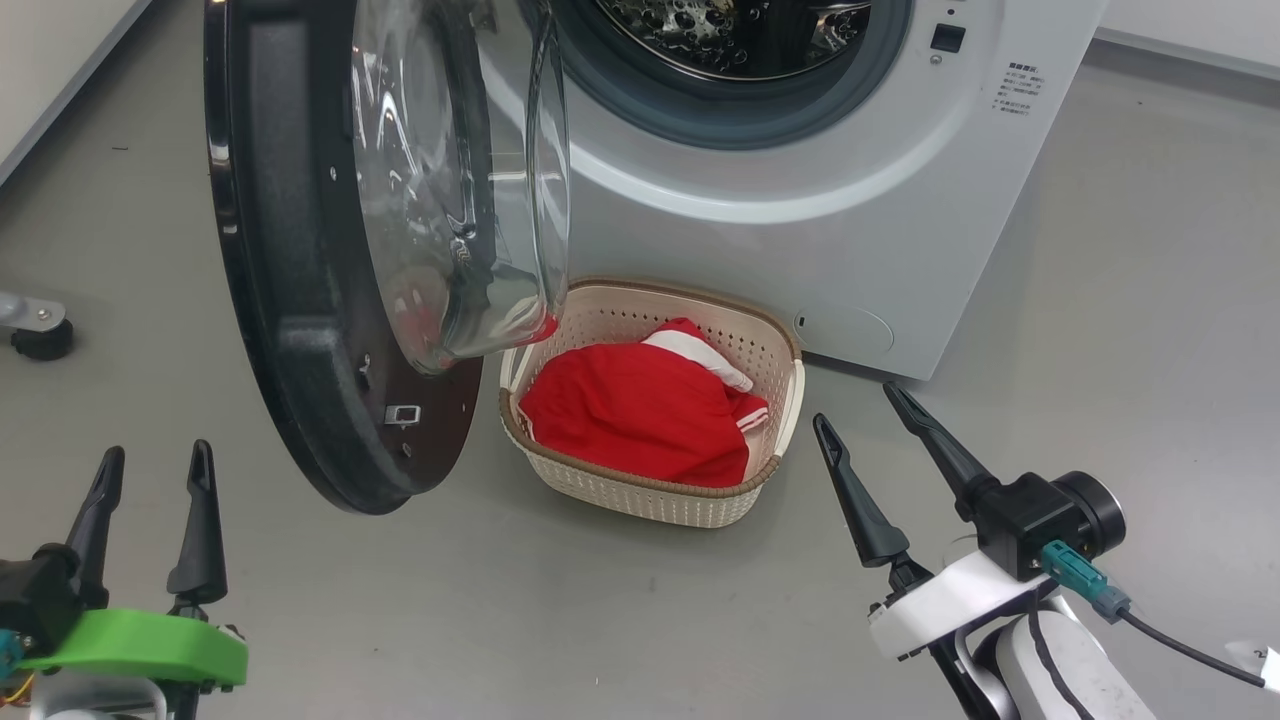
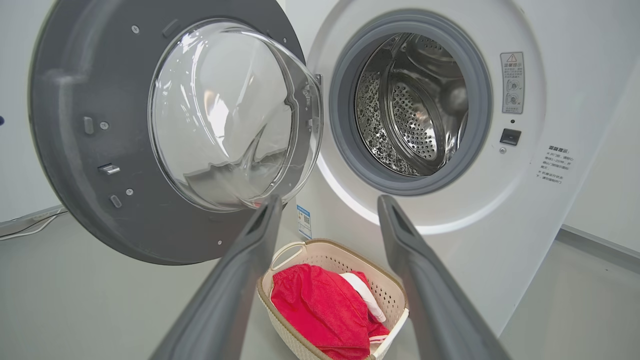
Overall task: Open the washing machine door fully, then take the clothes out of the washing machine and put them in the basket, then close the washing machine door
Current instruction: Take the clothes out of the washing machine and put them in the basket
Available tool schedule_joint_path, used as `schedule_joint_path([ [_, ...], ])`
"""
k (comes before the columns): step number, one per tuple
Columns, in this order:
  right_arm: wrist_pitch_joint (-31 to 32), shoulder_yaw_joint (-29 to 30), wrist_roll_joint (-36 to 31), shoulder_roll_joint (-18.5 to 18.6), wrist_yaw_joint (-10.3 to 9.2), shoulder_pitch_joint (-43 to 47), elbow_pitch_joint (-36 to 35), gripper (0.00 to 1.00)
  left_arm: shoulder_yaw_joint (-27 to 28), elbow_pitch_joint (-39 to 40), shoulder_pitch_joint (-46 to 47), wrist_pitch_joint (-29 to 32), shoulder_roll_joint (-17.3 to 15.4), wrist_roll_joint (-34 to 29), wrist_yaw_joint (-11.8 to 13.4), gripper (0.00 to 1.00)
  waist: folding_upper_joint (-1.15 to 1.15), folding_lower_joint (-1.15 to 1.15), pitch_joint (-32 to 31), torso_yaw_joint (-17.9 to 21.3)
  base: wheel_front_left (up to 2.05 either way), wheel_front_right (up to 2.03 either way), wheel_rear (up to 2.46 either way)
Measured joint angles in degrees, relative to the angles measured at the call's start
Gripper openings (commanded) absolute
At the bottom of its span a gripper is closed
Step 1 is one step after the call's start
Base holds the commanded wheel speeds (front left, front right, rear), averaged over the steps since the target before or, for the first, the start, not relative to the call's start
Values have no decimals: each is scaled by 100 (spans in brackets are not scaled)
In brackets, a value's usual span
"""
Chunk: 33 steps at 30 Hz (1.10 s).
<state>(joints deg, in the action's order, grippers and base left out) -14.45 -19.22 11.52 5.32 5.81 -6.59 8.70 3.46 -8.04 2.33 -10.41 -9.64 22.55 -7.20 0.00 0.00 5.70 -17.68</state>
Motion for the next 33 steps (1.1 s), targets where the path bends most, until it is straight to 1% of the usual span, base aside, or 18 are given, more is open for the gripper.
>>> schedule_joint_path([
  [9,0,12,0,-2,-1,3,-4,100,-13,-165,0,-171,34,-59,0,100,0,0,-27,15,0,0,0],
  [33,0,24,0,-20,-1,29,-31,100,-63,-424,10,-334,30,-156,0,100,0,0,-54,-4,0,0,0],
])
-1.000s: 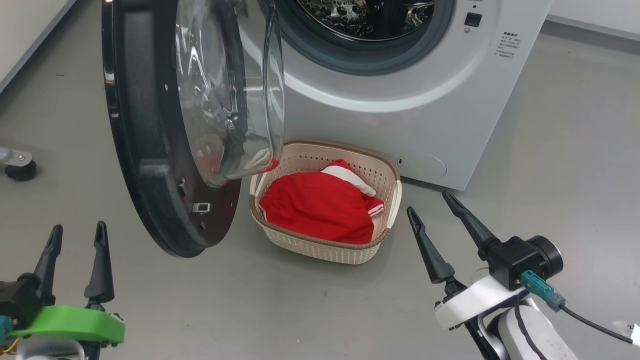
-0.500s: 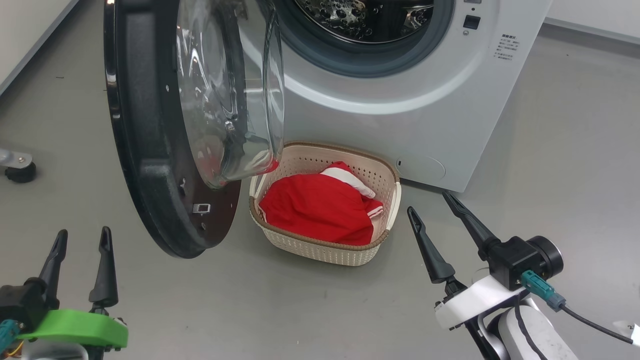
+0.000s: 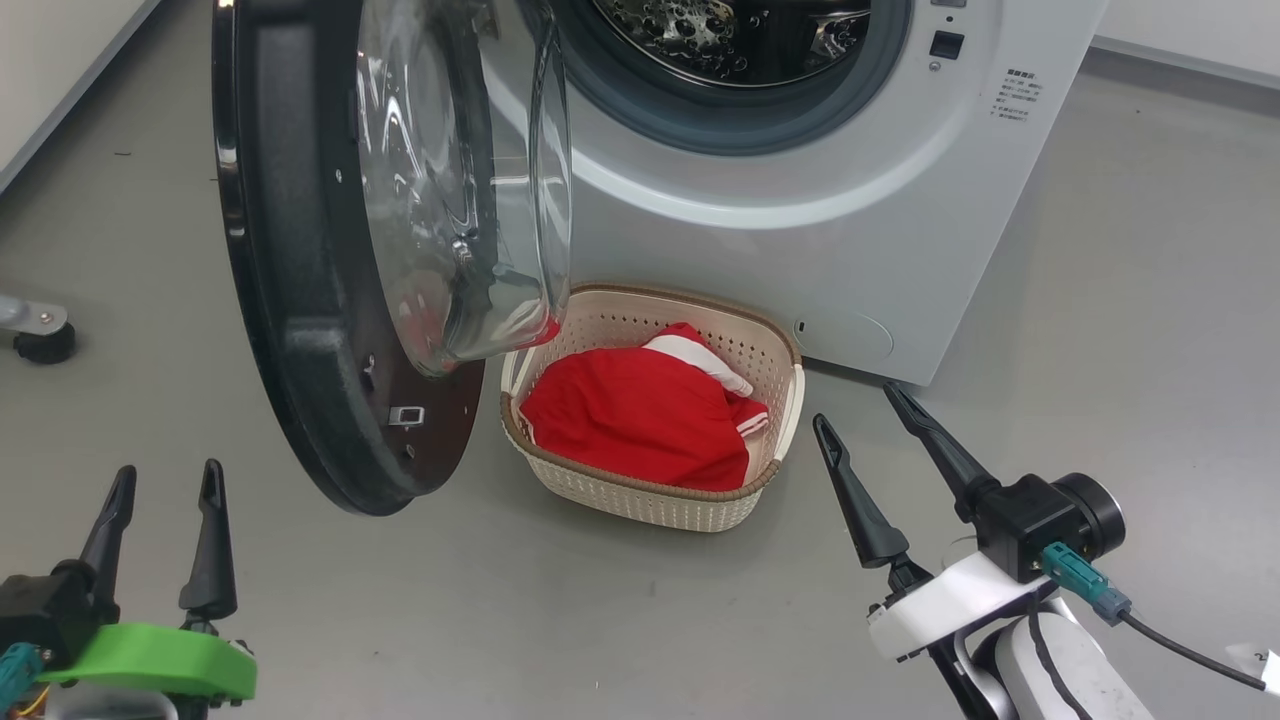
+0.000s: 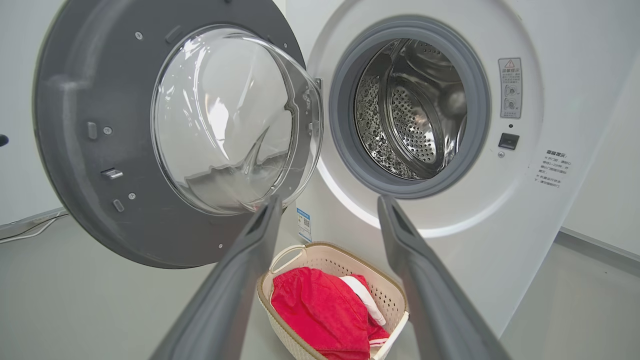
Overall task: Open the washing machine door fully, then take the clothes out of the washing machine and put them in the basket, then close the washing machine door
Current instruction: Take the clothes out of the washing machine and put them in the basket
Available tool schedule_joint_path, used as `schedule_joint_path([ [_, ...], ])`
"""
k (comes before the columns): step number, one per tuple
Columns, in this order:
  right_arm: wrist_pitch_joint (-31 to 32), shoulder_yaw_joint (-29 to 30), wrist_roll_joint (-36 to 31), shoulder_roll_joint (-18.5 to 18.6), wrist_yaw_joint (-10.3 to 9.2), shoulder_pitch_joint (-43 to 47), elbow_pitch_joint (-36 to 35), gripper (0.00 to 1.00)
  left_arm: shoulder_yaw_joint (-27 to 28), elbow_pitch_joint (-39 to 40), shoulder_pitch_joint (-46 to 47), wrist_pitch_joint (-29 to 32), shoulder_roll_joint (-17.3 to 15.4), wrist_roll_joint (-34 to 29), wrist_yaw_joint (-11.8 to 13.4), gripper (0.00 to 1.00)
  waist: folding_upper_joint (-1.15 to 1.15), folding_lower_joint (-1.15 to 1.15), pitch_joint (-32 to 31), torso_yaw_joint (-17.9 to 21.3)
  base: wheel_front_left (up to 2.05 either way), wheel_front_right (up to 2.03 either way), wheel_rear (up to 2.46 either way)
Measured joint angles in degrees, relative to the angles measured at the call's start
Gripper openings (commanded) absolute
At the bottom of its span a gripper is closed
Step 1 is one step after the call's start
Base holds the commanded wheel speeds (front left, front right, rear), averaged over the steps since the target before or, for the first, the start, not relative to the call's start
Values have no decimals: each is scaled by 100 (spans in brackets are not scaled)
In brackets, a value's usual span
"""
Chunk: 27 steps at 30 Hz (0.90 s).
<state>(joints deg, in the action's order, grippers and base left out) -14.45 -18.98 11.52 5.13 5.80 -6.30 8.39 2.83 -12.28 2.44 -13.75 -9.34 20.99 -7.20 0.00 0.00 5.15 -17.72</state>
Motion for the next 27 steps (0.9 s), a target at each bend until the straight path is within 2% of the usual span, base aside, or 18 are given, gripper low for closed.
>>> schedule_joint_path([
  [19,0,15,0,-13,1,17,-9,100,-64,-137,12,-44,2,-59,0,100,0,0,-25,-23,0,0,0],
  [20,0,15,0,-13,1,20,-9,100,-66,-153,13,-44,3,-59,0,94,0,0,-28,-23,0,0,0],
  [22,0,16,0,-13,1,34,-9,100,-79,-189,13,-44,3,-59,0,19,0,0,-35,-25,0,0,0],
  [23,0,16,0,-13,1,44,-9,100,-87,-211,13,-44,3,-59,0,0,0,0,-38,-26,0,0,0],
  [27,0,15,0,-14,1,63,-8,100,-118,-272,13,-44,2,-99,0,0,0,0,-46,-28,0,0,0],
])
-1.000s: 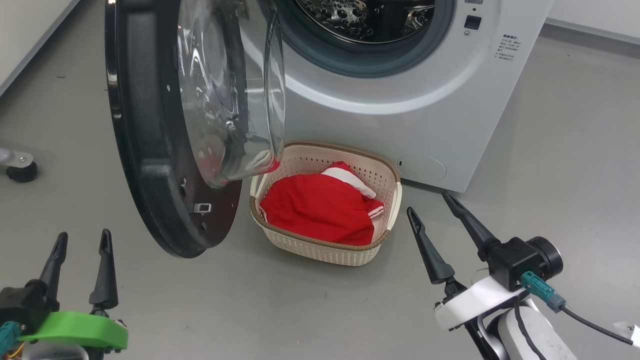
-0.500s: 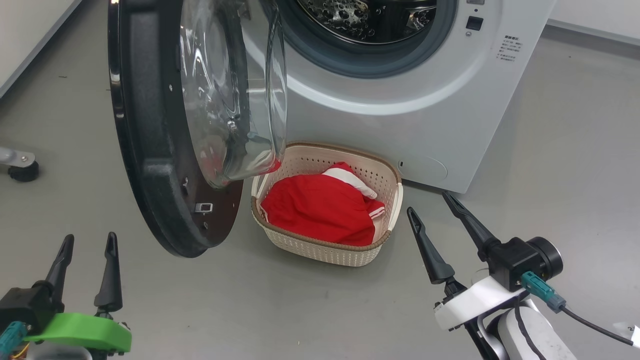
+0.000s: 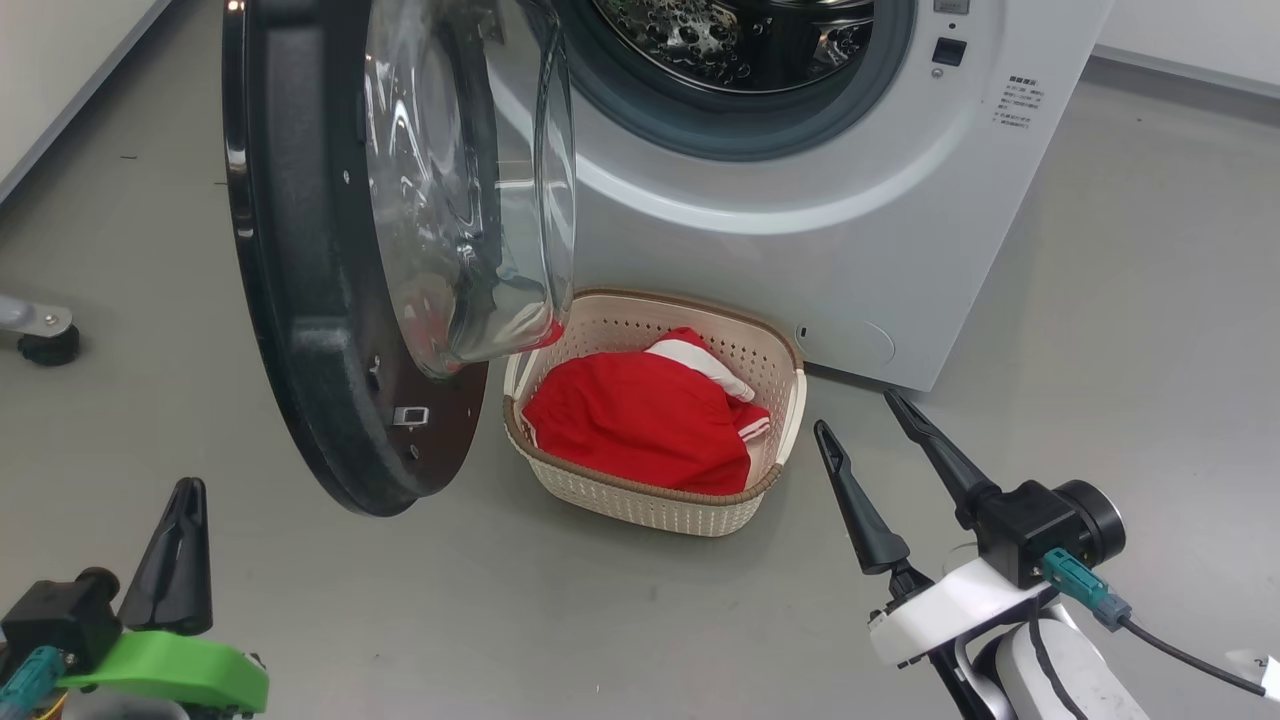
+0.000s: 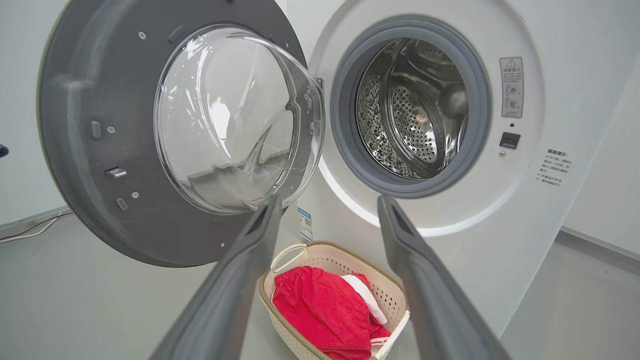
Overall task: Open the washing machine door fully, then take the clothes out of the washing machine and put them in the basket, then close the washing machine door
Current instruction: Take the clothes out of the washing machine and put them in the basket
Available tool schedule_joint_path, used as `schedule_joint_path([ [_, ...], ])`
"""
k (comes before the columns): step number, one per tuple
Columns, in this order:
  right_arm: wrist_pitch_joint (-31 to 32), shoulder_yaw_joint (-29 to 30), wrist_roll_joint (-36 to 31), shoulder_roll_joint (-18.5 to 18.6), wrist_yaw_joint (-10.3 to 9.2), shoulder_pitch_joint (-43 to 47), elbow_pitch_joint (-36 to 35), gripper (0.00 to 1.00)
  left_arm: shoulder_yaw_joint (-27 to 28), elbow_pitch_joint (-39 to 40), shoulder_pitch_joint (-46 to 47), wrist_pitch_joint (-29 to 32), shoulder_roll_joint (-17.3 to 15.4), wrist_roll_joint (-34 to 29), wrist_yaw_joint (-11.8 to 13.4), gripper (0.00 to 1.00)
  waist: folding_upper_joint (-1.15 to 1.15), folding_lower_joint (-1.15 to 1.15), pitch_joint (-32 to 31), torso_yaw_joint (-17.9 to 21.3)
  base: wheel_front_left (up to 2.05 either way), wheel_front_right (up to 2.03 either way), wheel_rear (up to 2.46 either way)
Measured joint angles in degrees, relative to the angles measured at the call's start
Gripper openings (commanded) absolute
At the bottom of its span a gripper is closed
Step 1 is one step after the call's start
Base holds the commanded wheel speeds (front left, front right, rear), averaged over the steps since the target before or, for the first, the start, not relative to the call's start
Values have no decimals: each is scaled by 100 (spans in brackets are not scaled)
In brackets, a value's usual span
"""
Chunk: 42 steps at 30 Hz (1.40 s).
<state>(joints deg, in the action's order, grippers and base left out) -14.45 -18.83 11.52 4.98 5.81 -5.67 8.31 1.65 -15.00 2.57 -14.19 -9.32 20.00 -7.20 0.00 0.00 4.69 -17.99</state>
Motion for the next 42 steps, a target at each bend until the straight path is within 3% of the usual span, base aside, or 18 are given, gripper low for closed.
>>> schedule_joint_path([
  [6,0,-4,0,-7,1,1,0,100,18,-59,12,1,-3,31,0,0,0,0,-13,-7,0,0,0],
  [10,0,-20,0,-15,1,3,3,100,197,-47,219,137,87,520,0,0,0,0,-17,-18,0,0,0],
  [17,0,-54,0,-32,2,5,8,100,534,14,721,873,382,2022,-1,0,0,0,-27,-13,0,0,0],
  [21,0,-59,0,-41,2,6,10,100,1060,24,1041,1339,590,3118,0,0,0,0,-28,10,0,0,0],
  [22,0,-59,0,-41,2,6,10,100,1060,24,1041,1339,590,3118,0,0,0,0,-28,10,0,0,0],
  [26,0,-62,-1,-41,2,22,12,100,1406,0,1378,2054,738,4320,5,0,0,0,-20,39,0,0,0],
  [32,0,-74,-2,-46,3,29,13,100,1621,-125,1619,3239,801,5758,491,0,0,0,44,105,0,0,0],
  [35,0,-42,-2,-46,1,29,4,100,1751,-146,1750,3623,848,6426,891,0,0,0,71,121,0,0,0],
  [40,0,-48,-2,-51,2,29,-1,100,1760,-153,1830,4067,844,6805,1354,0,0,0,127,141,0,0,0],
  [42,0,-57,-2,-51,2,28,-1,100,1748,-152,1831,4231,843,6929,1373,0,0,0,140,148,0,0,0],
])
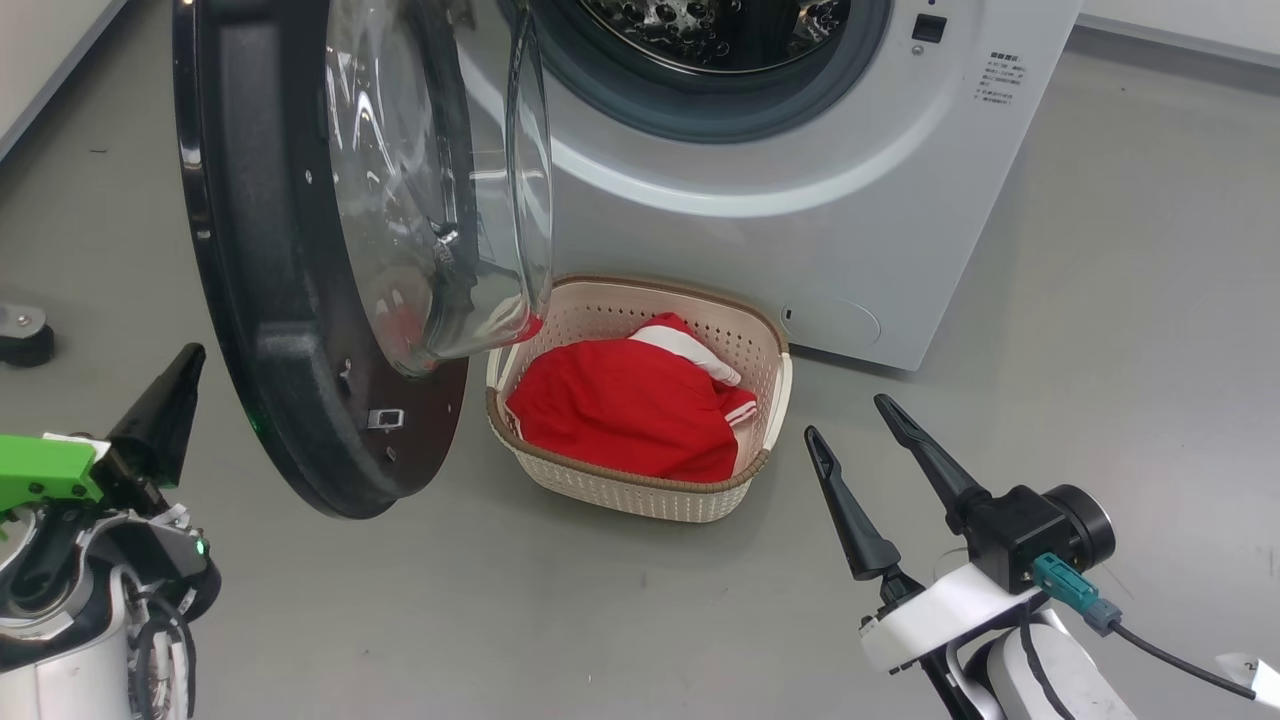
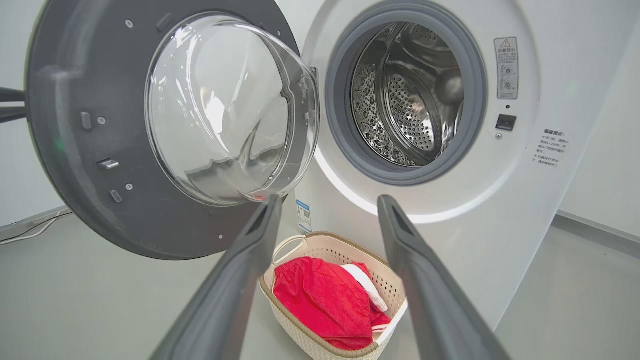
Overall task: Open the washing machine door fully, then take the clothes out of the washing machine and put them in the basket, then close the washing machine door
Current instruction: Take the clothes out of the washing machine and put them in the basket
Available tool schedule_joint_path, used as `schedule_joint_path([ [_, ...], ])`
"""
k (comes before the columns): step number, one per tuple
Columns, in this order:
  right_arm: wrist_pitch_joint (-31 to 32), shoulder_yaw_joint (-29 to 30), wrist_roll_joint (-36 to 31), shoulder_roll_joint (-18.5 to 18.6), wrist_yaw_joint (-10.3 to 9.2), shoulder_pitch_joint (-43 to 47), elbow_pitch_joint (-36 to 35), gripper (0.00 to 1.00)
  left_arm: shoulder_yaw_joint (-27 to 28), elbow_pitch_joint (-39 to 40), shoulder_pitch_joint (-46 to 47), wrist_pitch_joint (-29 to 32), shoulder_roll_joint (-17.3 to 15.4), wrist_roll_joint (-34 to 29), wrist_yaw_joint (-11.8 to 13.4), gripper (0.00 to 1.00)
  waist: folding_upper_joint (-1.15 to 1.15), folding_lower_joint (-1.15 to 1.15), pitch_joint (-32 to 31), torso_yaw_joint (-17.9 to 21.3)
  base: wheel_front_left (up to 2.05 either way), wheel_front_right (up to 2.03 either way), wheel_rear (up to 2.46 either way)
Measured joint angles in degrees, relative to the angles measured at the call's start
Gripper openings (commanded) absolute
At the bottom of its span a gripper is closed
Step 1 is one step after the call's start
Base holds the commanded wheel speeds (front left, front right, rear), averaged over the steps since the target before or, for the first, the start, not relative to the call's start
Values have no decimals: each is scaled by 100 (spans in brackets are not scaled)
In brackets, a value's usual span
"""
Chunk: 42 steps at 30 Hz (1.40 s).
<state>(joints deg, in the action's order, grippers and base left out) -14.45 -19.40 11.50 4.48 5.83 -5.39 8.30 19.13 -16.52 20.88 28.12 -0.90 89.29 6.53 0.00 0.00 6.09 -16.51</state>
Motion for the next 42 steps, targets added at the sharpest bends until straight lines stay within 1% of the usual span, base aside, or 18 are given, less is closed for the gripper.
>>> schedule_joint_path([
  [8,0,0,0,1,0,-2,1,100,-145,27,-1,490,0,431,27,0,0,0,23,46,0,0,0],
  [12,0,-3,-2,1,1,-7,4,100,-321,47,-16,698,-8,658,30,0,0,0,30,79,0,0,0],
  [19,0,-68,-9,-8,8,-52,23,100,-383,234,-144,813,-37,1225,32,0,0,0,37,252,0,0,0],
  [23,0,-67,-9,-8,9,-59,32,100,-534,338,-210,820,-41,1288,32,0,0,0,49,380,0,0,0],
  [34,0,-60,-9,-30,9,-129,38,100,-912,442,-509,802,-58,1656,33,0,0,0,112,917,0,0,0],
  [42,0,-2,-9,-43,2,-181,35,100,-1018,501,-573,522,-66,1912,33,0,0,0,176,1411,0,0,0],
])
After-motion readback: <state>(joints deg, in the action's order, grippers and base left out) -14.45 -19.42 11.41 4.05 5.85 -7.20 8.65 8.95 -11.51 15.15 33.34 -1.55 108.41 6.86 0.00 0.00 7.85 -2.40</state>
